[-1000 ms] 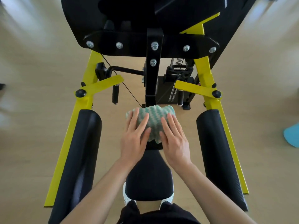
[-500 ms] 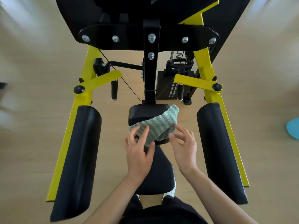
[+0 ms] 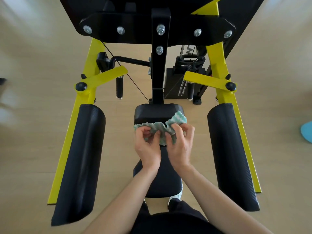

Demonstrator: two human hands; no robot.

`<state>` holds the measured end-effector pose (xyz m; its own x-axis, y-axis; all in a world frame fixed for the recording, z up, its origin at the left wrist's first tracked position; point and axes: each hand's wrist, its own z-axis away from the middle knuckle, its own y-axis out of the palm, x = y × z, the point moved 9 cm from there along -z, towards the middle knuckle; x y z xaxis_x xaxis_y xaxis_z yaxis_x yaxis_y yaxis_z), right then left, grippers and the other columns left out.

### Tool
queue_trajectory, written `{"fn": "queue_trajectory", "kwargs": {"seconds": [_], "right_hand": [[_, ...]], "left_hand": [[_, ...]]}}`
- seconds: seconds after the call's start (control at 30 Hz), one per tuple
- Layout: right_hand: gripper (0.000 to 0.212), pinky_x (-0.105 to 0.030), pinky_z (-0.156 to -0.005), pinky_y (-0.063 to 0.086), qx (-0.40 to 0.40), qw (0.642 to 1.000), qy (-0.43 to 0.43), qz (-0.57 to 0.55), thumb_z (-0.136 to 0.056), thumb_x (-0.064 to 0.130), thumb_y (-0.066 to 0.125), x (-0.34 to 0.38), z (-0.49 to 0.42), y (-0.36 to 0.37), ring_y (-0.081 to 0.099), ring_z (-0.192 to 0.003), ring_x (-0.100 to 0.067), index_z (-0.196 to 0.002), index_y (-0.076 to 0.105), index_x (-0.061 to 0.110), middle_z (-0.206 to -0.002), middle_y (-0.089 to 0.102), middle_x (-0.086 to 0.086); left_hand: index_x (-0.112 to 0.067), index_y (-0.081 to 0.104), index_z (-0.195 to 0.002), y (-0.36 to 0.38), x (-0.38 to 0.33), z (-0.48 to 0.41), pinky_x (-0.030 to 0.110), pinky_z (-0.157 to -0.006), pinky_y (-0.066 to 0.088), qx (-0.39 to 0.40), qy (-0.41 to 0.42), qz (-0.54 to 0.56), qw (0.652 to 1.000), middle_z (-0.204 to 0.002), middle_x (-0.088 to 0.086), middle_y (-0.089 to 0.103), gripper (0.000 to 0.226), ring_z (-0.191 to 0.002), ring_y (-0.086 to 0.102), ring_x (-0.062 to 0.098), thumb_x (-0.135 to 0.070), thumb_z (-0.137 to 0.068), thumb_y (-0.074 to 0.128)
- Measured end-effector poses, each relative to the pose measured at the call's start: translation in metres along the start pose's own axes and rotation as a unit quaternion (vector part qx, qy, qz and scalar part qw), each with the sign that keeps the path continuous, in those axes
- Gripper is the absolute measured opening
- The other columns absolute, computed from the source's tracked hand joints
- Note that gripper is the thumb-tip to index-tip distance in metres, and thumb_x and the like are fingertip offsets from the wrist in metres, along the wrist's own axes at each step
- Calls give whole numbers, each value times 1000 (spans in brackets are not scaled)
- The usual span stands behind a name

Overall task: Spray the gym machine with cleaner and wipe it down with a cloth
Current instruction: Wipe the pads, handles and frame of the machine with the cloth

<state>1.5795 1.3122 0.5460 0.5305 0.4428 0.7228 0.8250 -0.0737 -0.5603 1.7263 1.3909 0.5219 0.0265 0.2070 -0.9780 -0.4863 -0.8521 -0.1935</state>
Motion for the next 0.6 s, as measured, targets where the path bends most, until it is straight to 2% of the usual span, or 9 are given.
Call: {"fn": "queue_trajectory", "kwargs": {"seconds": [0.07,0.13,0.23,0.3,0.43,0.53,0.6], "right_hand": [[36,-36,-81,53,28,999,16,18,-88,-1,74,-13,13,12,51,-99,-24,-116,58,15,-111,46,-4],[39,-37,-82,54,64,997,45,10,-86,-4,74,-26,27,22,51,-100,-20,-117,59,15,-112,47,-2],[41,-36,-88,55,106,990,94,-19,-86,-3,74,-41,41,34,53,-105,-17,-122,61,14,-117,47,3],[41,-38,-89,55,109,985,122,-45,-86,-3,74,-44,44,37,53,-105,-16,-121,62,15,-118,46,6],[42,-43,-88,56,66,982,156,-89,-84,-8,72,-39,34,29,56,-105,-16,-115,61,18,-116,45,8],[50,-40,-89,57,29,992,93,-83,-84,-8,74,-14,17,10,56,-105,-19,-124,60,18,-117,41,15],[53,-30,-95,52,8,998,26,-65,-85,-5,75,4,3,-2,55,-107,-21,-130,58,16,-119,42,14]], "left_hand": [[-12,61,-96,-2,8,0,16,-75,51,-3,36,-46,998,-96,5,61,27,-83,60,7,1,-82,80],[-13,62,-95,-2,26,1,23,-77,54,0,31,-76,997,-95,4,62,24,-83,61,6,1,-84,78],[-17,61,-95,0,60,1,40,-83,58,19,-49,-58,997,-97,8,64,24,-84,64,13,-1,-85,75],[-20,60,-95,1,70,2,45,-85,58,32,-85,-42,995,-101,12,64,25,-87,65,17,-2,-86,74],[-18,58,-98,-2,42,1,32,-82,53,28,-47,5,998,-104,13,62,20,-89,62,14,-9,-90,75],[-16,60,-110,-9,-1,-3,24,-84,51,27,31,26,999,-112,9,60,22,-100,61,16,-14,-93,75],[-12,61,-120,-13,-29,-4,25,-87,56,38,97,25,994,-119,5,59,31,-108,63,15,-9,-93,76]]}}
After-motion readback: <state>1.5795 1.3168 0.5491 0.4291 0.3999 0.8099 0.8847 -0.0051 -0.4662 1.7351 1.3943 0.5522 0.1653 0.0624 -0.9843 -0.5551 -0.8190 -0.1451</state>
